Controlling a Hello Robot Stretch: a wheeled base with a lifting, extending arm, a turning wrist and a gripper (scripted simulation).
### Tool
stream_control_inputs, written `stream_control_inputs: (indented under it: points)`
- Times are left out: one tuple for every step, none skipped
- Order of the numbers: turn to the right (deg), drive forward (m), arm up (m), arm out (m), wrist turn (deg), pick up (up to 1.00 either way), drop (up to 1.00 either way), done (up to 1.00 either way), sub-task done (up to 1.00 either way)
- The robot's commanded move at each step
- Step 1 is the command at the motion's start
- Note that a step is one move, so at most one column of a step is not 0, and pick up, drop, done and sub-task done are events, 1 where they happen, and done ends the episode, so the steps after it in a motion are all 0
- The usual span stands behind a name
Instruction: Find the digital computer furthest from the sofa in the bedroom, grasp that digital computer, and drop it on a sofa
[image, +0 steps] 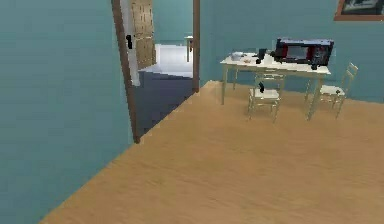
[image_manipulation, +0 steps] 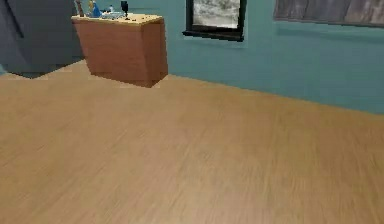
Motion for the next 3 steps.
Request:
stream_control_inputs:
  points:
    - [0.0, 1.00, 0.00, 0.00, 0.0, 0.00, 0.00, 0.00, 0.00]
    - [0.0, 1.00, 0.00, 0.00, 0.0, 0.00, 0.00, 0.00, 0.00]
    - [-3.0, 0.00, 0.00, 0.00, 0.0, 0.00, 0.00, 0.00, 0.00]
